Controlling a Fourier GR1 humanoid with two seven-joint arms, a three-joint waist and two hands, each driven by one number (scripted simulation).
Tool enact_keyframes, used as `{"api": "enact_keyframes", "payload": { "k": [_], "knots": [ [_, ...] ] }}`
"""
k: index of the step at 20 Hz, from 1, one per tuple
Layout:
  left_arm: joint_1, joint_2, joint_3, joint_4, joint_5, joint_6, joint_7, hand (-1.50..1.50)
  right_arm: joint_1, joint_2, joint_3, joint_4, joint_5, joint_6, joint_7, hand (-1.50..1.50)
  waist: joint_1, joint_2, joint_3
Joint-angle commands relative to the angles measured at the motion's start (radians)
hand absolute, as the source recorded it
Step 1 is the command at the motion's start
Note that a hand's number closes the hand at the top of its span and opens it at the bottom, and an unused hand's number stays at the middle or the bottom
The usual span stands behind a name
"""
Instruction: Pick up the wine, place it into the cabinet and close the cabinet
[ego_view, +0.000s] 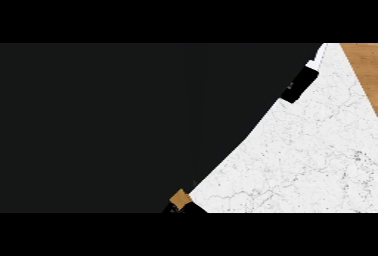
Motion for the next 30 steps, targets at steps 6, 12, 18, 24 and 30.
{"api": "enact_keyframes", "payload": {
  "k": [6,12,18,24,30],
  "knots": [
    [-0.052,-0.057,-0.014,0.017,-0.037,0.04,0.03,-1.5,-0.463,0.092,-0.216,0.425,-0.213,-0.076,-0.081,1.5,-0.009,0.0,0.002],
    [-0.029,-0.081,-0.011,0.058,-0.062,-0.017,0.009,-1.5,-0.569,0.093,-0.243,0.71,-0.108,0.025,-0.22,1.5,-0.014,0.002,0.001],
    [-0.045,-0.084,0.059,0.023,-0.042,0.011,0.075,-1.5,-0.551,0.093,-0.386,0.867,-0.142,0.13,-0.32,1.5,-0.028,-0.001,0.003],
    [-0.039,-0.109,0.047,0.006,-0.097,0.017,0.085,-1.5,-0.59,0.078,-0.477,1.066,-0.163,0.231,-0.452,1.5,-0.024,0.001,0.003],
    [-0.07,-0.121,0.042,0.002,-0.106,0.037,0.107,-1.5,-0.585,0.087,-0.487,1.202,-0.145,0.234,-0.556,1.5,-0.01,0.006,0.003]
  ]
}}
